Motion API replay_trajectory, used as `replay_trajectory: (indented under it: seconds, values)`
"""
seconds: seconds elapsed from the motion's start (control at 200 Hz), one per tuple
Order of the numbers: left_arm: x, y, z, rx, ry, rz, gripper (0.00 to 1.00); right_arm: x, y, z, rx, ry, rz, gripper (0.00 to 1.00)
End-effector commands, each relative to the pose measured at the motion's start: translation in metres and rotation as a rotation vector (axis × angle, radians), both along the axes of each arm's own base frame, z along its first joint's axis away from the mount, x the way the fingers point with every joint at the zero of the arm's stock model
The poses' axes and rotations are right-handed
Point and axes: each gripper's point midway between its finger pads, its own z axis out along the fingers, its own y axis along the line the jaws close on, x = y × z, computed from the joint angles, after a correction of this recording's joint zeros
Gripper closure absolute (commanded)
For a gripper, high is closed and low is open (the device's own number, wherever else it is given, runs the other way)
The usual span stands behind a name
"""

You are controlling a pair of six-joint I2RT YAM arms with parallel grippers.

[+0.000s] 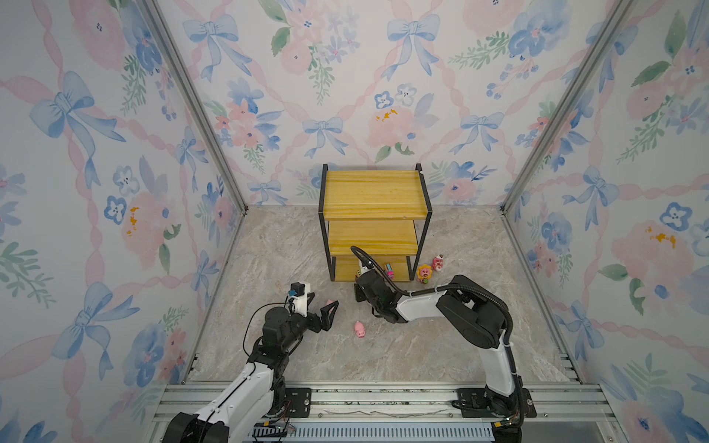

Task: Place and organize the plastic toys onto the shelf
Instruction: 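Lower the car onto the bottom shelf board beside the blue-roofed car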

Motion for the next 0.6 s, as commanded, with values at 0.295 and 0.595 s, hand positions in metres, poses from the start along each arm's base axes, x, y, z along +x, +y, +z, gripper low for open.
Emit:
replay_trajectory:
  seconds: [0.295, 0.595]
  values:
    - [0.001, -0.0036, 0.0056, 0.01, -0.02, -0.018, 0.02, 0.0143, -0.0078, -0.0168, -0.015, 0.035, -0.05, 0.79]
    - [0.0009, -0.0038, 0.0065, 0.01, -0.024, -0.019, 0.02, 0.0136, -0.0095, -0.0175, -0.004, 0.031, -0.055, 0.79]
